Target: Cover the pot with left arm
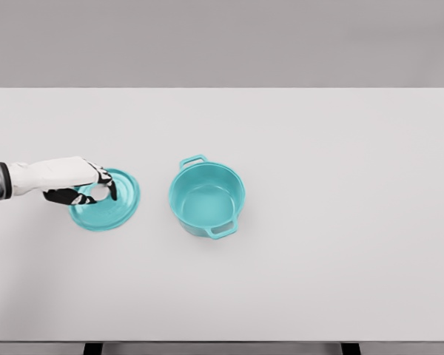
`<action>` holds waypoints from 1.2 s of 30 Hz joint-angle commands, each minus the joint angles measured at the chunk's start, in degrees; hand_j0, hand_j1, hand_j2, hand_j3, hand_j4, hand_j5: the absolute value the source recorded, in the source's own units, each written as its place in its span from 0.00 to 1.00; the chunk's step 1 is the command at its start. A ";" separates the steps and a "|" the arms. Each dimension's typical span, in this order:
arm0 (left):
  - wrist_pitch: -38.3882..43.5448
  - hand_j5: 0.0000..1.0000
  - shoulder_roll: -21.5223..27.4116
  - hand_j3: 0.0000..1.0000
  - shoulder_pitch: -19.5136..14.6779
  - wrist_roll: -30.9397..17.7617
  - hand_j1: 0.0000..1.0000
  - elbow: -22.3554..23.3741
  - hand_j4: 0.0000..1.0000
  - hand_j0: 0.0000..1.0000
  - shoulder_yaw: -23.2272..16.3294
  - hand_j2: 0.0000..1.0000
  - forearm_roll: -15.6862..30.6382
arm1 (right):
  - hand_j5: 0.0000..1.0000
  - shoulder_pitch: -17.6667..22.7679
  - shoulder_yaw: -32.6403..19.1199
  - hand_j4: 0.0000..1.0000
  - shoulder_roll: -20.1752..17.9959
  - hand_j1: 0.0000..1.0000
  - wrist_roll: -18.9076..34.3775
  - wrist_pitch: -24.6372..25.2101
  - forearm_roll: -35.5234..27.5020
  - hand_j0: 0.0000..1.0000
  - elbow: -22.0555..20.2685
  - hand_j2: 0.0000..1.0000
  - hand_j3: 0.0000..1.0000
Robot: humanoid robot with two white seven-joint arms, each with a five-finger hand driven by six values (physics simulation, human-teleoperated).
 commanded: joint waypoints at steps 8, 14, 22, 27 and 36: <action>0.08 0.55 1.91 0.55 -0.53 -0.07 0.55 -7.83 0.55 0.55 0.29 0.55 1.20 | 1.00 0.00 -0.01 1.00 0.00 1.00 0.03 -0.03 0.02 1.00 -0.06 1.00 1.00; 0.08 0.55 5.69 0.55 -1.32 0.11 0.55 -10.46 0.55 0.55 0.20 0.55 3.75 | 1.00 0.00 -0.01 1.00 0.00 1.00 0.03 -0.03 0.02 1.00 -0.06 1.00 1.00; 0.08 0.55 6.40 0.55 -2.46 0.11 0.55 -13.80 0.55 0.55 0.03 0.55 5.24 | 1.00 0.00 -0.01 1.00 0.00 1.00 0.03 -0.03 0.02 1.00 0.03 1.00 1.00; 0.08 0.55 6.22 0.55 -3.34 0.11 0.55 -15.12 0.55 0.55 -0.06 0.55 5.24 | 1.00 0.00 -0.01 1.00 0.00 1.00 0.03 -0.03 0.02 1.00 0.03 1.00 1.00; 0.08 0.55 5.87 0.55 -8.52 0.29 0.55 -15.65 0.55 0.55 -4.90 0.55 5.51 | 1.00 0.00 -0.01 1.00 0.00 1.00 0.03 -0.03 0.02 1.00 -0.06 1.00 1.00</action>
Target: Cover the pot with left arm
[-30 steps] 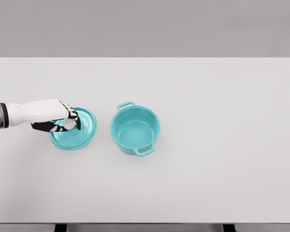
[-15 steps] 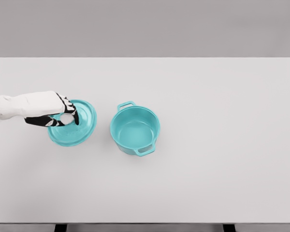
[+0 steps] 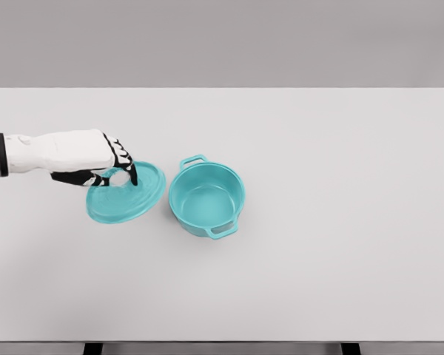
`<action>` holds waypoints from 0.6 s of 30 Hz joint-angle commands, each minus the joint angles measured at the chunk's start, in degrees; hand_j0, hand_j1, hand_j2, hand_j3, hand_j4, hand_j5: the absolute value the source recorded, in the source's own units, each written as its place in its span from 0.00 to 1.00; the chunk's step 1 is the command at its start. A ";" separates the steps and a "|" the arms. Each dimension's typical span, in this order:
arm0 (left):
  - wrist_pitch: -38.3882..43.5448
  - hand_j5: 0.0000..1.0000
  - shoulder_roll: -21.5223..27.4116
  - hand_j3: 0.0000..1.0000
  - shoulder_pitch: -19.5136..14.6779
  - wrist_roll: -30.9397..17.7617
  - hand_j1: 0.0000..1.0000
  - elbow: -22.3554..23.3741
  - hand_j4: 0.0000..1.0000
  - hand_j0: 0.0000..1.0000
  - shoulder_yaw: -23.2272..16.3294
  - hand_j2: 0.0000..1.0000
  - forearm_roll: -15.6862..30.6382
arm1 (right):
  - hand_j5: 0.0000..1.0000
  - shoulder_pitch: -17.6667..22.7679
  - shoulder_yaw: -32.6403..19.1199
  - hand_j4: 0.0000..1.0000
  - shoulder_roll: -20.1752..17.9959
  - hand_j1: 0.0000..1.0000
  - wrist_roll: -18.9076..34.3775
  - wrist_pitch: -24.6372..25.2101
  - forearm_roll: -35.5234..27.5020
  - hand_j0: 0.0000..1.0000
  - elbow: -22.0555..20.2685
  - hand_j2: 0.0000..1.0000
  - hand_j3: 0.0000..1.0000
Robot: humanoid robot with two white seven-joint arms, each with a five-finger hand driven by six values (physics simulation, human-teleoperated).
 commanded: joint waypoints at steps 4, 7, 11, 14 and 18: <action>0.15 0.55 0.08 0.55 -0.18 -0.06 0.55 -0.16 0.55 0.55 -0.55 0.55 0.46 | 1.00 0.00 -0.01 1.00 0.00 1.00 0.03 -0.03 0.11 1.00 0.03 1.00 1.00; 0.15 0.55 0.08 0.55 -0.61 -0.06 0.55 -0.60 0.55 0.55 -0.55 0.55 0.37 | 1.00 0.00 -0.01 1.00 0.00 1.00 0.03 -0.03 0.02 1.00 0.03 1.00 1.00; 0.15 0.54 0.08 0.54 -0.97 -0.06 0.54 -2.27 0.54 0.54 -0.55 0.54 0.02 | 1.00 0.00 -0.01 1.00 0.00 1.00 -0.06 -0.03 0.11 1.00 0.03 1.00 1.00; 0.15 0.54 -0.09 0.54 -1.32 -0.06 0.54 -2.71 0.54 0.54 -0.55 0.54 -0.33 | 1.00 0.09 -0.01 1.00 0.00 1.00 0.03 -0.03 0.11 1.00 0.03 1.00 1.00; 0.15 0.54 -1.06 0.54 -1.84 -0.15 0.54 -3.41 0.54 0.54 -0.55 0.54 -1.47 | 1.00 0.00 -0.01 1.00 0.00 1.00 0.03 -0.03 0.02 1.00 -0.05 1.00 1.00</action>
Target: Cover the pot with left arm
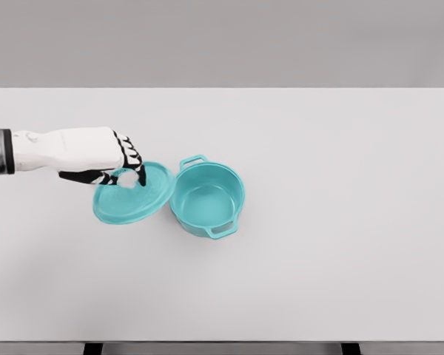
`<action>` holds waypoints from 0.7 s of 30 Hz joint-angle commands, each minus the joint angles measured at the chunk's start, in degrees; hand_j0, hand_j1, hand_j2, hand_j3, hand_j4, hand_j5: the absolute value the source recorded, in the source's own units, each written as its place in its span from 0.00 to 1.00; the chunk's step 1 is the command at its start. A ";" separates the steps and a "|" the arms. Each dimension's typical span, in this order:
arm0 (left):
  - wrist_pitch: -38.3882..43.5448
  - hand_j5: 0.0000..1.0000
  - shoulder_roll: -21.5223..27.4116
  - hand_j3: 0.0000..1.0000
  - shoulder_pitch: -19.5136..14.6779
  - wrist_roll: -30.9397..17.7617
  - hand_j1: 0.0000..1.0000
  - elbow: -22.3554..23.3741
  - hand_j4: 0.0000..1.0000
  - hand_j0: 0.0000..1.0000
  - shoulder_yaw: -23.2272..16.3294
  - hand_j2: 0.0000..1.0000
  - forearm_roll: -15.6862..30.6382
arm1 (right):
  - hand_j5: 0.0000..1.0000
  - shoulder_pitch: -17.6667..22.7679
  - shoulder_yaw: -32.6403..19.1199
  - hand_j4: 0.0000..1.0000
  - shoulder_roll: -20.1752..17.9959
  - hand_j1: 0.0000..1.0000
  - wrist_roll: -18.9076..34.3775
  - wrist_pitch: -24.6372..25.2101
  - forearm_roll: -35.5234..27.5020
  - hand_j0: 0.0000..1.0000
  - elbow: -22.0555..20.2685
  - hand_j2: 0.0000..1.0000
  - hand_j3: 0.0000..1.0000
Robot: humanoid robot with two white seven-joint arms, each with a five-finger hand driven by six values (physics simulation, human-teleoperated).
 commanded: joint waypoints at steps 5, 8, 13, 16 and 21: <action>0.14 0.54 -2.23 0.54 -1.05 0.00 0.54 -0.47 0.54 0.54 0.02 0.54 -0.94 | 1.00 0.09 -0.01 1.00 0.00 1.00 0.02 -0.03 0.00 1.00 0.03 1.00 1.00; 0.14 0.53 -3.46 0.53 -1.49 0.00 0.53 -0.56 0.53 0.53 0.02 0.53 -1.99 | 1.00 0.00 -0.01 1.00 0.00 1.00 0.02 -0.03 0.09 1.00 -0.06 1.00 1.00; 0.14 0.53 -4.69 0.53 -1.58 0.09 0.53 -0.56 0.53 0.53 0.02 0.53 -3.66 | 1.00 0.00 -0.01 1.00 0.00 1.00 0.02 -0.03 0.00 1.00 -0.06 1.00 1.00; 0.14 0.53 -5.57 0.53 -1.58 0.18 0.53 -0.47 0.53 0.53 0.02 0.53 -4.10 | 1.00 0.09 -0.01 1.00 0.00 1.00 0.02 -0.03 0.00 1.00 0.03 1.00 1.00; 0.14 0.53 -6.80 0.53 -2.29 0.18 0.53 -0.47 0.53 0.53 0.02 0.53 -4.81 | 1.00 0.00 -0.01 1.00 0.00 1.00 -0.07 -0.03 0.00 1.00 0.03 1.00 1.00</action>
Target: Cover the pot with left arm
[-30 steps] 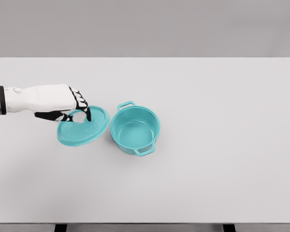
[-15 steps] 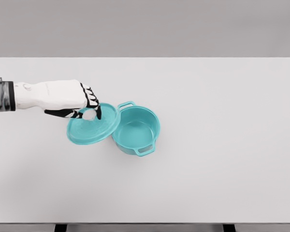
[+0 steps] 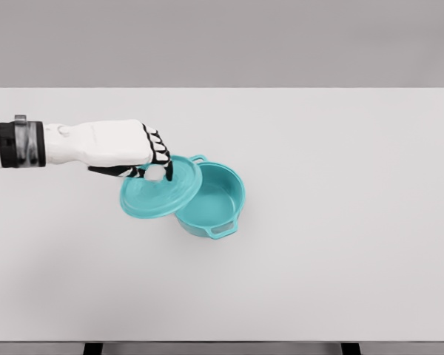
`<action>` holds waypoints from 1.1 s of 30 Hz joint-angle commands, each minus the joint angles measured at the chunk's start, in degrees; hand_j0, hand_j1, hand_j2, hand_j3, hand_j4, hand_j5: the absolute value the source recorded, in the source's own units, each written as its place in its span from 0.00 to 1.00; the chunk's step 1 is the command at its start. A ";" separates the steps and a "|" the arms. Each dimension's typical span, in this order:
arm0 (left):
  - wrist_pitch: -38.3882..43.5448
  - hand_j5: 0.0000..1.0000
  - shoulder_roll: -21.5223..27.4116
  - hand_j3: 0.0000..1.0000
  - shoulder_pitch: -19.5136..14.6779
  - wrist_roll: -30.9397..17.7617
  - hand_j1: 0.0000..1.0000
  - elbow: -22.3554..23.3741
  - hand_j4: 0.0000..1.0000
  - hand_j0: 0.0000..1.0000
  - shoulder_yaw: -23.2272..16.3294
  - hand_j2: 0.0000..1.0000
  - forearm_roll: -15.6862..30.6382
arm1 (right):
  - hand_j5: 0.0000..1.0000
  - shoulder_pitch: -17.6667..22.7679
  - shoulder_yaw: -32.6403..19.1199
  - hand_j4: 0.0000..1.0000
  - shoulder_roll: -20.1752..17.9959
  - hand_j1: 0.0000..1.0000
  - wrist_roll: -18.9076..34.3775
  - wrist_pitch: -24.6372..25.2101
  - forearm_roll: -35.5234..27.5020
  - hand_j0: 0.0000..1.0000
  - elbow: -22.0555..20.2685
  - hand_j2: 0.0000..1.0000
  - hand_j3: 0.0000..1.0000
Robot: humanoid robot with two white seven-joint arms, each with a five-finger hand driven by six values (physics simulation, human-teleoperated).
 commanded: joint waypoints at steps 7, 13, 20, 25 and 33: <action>0.14 0.53 -2.19 0.53 0.00 0.03 0.53 0.05 0.53 0.53 -0.04 0.53 -0.71 | 1.00 0.00 -0.01 1.00 0.00 1.00 0.03 -0.03 0.02 1.00 0.02 1.00 1.00; 0.14 0.53 -3.42 0.53 -0.35 0.12 0.53 0.31 0.53 0.53 0.05 0.53 -2.12 | 1.00 0.00 -0.01 1.00 0.00 1.00 0.03 -0.03 0.02 1.00 0.02 1.00 1.00; 0.14 0.53 -4.56 0.53 -0.70 -0.15 0.53 0.31 0.53 0.53 -0.04 0.53 -6.42 | 1.00 0.00 -0.01 1.00 0.00 1.00 -0.06 -0.03 0.10 1.00 -0.07 1.00 1.00; 0.14 0.53 -6.32 0.53 -0.79 -0.23 0.53 0.22 0.53 0.53 -0.04 0.53 -8.45 | 1.00 0.00 -0.01 1.00 0.00 1.00 0.03 -0.03 0.02 1.00 0.02 1.00 1.00; 0.14 0.53 -8.69 0.53 -0.88 0.12 0.53 0.22 0.53 0.53 -0.04 0.53 -10.82 | 1.00 0.00 -0.01 1.00 0.00 1.00 0.03 -0.03 0.10 1.00 -0.07 1.00 1.00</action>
